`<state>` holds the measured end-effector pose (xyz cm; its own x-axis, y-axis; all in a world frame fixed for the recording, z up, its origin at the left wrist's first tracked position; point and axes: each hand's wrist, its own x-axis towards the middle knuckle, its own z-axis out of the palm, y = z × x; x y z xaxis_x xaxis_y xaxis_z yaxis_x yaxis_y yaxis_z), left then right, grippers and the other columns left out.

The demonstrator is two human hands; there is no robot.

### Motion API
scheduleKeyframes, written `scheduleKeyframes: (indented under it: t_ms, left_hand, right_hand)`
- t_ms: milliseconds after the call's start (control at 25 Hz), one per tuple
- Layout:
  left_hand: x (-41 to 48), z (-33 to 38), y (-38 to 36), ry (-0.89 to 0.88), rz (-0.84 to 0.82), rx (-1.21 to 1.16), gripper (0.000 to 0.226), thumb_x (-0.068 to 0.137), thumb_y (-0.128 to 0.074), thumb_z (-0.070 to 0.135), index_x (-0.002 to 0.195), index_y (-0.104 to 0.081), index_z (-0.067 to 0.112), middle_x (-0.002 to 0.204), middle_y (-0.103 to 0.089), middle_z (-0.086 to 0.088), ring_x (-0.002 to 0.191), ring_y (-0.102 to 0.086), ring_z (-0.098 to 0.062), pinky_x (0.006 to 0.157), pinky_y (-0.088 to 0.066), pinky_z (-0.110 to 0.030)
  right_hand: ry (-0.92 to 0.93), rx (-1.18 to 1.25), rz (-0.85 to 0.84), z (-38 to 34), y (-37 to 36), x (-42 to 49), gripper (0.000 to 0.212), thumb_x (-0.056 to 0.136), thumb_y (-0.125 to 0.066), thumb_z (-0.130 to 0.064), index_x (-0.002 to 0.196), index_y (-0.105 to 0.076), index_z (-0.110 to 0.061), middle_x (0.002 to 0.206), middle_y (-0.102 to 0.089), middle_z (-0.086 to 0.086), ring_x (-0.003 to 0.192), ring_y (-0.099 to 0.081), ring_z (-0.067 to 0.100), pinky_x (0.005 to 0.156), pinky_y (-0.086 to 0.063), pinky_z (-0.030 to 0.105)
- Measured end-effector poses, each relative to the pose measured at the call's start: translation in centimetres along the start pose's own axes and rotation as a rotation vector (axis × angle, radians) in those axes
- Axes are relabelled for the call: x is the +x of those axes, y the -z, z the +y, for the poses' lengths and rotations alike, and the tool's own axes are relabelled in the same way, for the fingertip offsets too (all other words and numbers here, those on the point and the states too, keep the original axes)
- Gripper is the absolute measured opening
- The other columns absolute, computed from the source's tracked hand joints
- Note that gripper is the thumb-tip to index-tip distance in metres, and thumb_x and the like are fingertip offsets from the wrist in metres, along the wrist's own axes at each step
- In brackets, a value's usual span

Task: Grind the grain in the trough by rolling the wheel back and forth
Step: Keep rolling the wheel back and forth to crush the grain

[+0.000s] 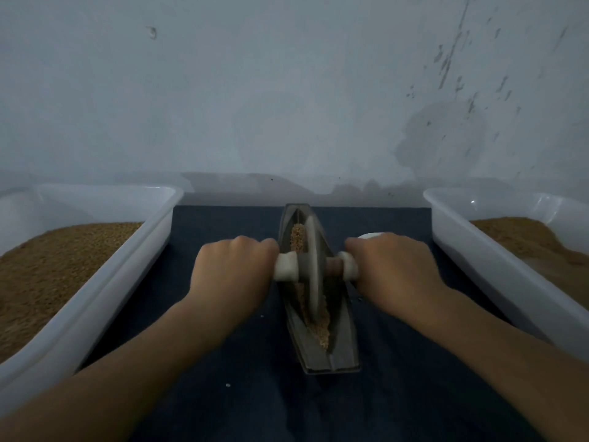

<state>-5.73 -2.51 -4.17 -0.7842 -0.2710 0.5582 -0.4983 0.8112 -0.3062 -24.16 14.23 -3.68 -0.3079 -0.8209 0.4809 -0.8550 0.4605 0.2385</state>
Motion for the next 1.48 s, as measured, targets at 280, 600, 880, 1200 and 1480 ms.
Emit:
scheduleKeyframes:
  t_ms: [280, 600, 880, 1200, 1480]
  left_hand:
    - [3.6, 0.1, -1.9, 0.107, -0.089, 0.062, 0.024, 0.082, -0.066, 0.025, 0.078, -0.042, 0.024, 0.061, -0.029, 0.005, 0.049, -0.026, -0.016, 0.046, -0.021, -0.03]
    - [2.9, -0.1, -1.1, 0.126, -0.102, -0.026, 0.029, 0.082, -0.068, 0.029, 0.08, -0.039, 0.027, 0.065, -0.033, 0.008, 0.056, -0.038, -0.016, 0.05, -0.031, -0.031]
    - [0.7, 0.3, 0.1, 0.04, -0.094, 0.059, 0.041, 0.069, -0.076, 0.032, 0.071, -0.035, 0.028, 0.057, -0.025, 0.008, 0.045, -0.022, -0.014, 0.044, -0.01, -0.025]
    - [5.9, -0.4, -1.9, 0.196, -0.192, -0.055, 0.007, 0.086, -0.062, 0.024, 0.092, -0.059, 0.023, 0.071, -0.041, 0.004, 0.062, -0.042, -0.02, 0.056, -0.034, -0.034]
    - [-0.3, 0.1, 1.4, -0.005, -0.027, 0.017, 0.061, 0.05, -0.087, 0.032, 0.07, -0.03, 0.027, 0.055, -0.023, 0.009, 0.044, -0.022, -0.013, 0.047, -0.005, -0.021]
  right_hand:
    - [-0.109, 0.047, -0.051, 0.1, -1.8, 3.3, 0.028, 0.082, -0.067, -0.03, 0.076, -0.039, -0.031, 0.069, -0.046, -0.009, 0.058, -0.042, 0.015, 0.047, -0.019, 0.027]
    - [-0.058, 0.037, -0.062, 0.0, -0.9, 3.2, 0.031, 0.083, -0.068, -0.029, 0.075, -0.037, -0.033, 0.07, -0.045, -0.008, 0.063, -0.047, 0.019, 0.049, -0.023, 0.027]
    - [-0.067, 0.022, -0.102, 0.1, -0.3, 0.4, 0.04, 0.076, -0.068, -0.033, 0.068, -0.029, -0.034, 0.066, -0.046, -0.009, 0.057, -0.045, 0.013, 0.045, -0.021, 0.025]
    - [-0.117, 0.04, -0.109, 0.0, -1.6, 6.8, 0.016, 0.086, -0.064, -0.028, 0.081, -0.049, -0.031, 0.083, -0.06, -0.001, 0.079, -0.062, 0.026, 0.058, -0.036, 0.032]
    - [-0.031, -0.029, -0.021, 0.1, 0.6, -1.1, 0.05, 0.063, -0.069, -0.034, 0.063, -0.02, -0.041, 0.059, -0.039, -0.01, 0.05, -0.038, 0.009, 0.045, -0.009, 0.019]
